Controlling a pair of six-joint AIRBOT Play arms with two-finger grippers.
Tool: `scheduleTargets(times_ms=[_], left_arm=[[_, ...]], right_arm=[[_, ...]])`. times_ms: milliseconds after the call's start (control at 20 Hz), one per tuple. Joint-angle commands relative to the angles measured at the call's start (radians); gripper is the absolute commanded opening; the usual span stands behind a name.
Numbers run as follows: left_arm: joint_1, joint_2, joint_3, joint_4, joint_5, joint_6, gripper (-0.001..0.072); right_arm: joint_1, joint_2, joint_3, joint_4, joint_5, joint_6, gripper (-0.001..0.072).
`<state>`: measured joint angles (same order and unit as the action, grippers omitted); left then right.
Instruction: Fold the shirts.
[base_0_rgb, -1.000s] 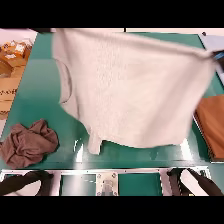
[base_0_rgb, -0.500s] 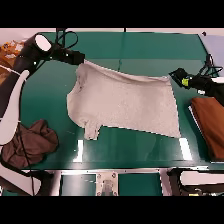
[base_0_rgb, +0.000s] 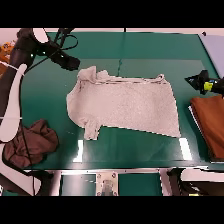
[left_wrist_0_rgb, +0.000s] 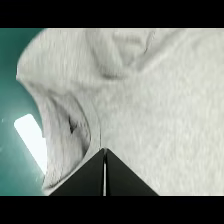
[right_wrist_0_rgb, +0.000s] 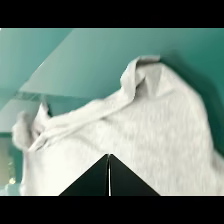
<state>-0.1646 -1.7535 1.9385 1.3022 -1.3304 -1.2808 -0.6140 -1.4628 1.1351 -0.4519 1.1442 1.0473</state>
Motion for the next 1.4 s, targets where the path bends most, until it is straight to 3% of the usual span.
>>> scheduleTargets(times_ms=[0,250,500,550,600,650,700,950,1150,1200,1250,1300,1350], left_arm=[[0.011,0.026,0.004,0.059,-0.137,-0.048,0.0020],[0.161,0.216,-0.344,-0.103,-0.177,-0.070,0.0020],[0.437,0.431,-0.863,-0.292,-0.019,-0.032,0.0023],[0.478,0.424,-0.927,-0.362,0.012,0.003,0.0066],[0.499,0.414,-0.979,-0.416,0.052,0.026,0.0334],[0.502,0.400,-1.021,-0.456,0.104,0.035,0.0420],[0.491,0.380,-1.054,-0.490,0.146,0.063,0.0422],[0.371,0.202,-1.087,-0.613,0.249,0.133,0.0422],[0.340,0.140,-1.085,-0.694,0.240,0.207,0.0421],[0.348,0.140,-1.079,-0.692,0.237,0.217,0.0366],[0.365,0.140,-1.061,-0.684,0.224,0.217,0.0131],[0.386,0.140,-1.038,-0.674,0.204,0.217,0.0053],[0.406,0.140,-1.016,-0.661,0.180,0.217,0.0051]], right_arm=[[-0.064,0.086,-0.115,-0.031,0.136,0.011,0.0009],[-0.128,0.325,-0.409,-0.168,0.079,0.064,0.0009],[-0.147,0.479,-0.640,-0.166,0.006,0.075,0.0009],[-0.147,0.479,-0.658,-0.166,0.003,0.074,0.0010],[-0.147,0.479,-0.671,-0.166,0.000,0.075,0.0010],[-0.147,0.479,-0.679,-0.166,0.000,0.074,0.0010],[-0.147,0.479,-0.683,-0.166,-0.001,0.074,0.0010],[-0.147,0.479,-0.683,-0.162,-0.003,0.075,0.0017],[-0.148,0.479,-0.682,-0.158,-0.003,0.075,0.0017],[-0.150,0.479,-0.679,-0.158,-0.003,0.078,0.0017],[-0.151,0.479,-0.674,-0.160,0.001,0.108,0.0009],[-0.161,0.480,-0.668,-0.163,0.010,0.133,0.0008],[-0.182,0.480,-0.662,-0.182,0.028,0.152,0.0008]])
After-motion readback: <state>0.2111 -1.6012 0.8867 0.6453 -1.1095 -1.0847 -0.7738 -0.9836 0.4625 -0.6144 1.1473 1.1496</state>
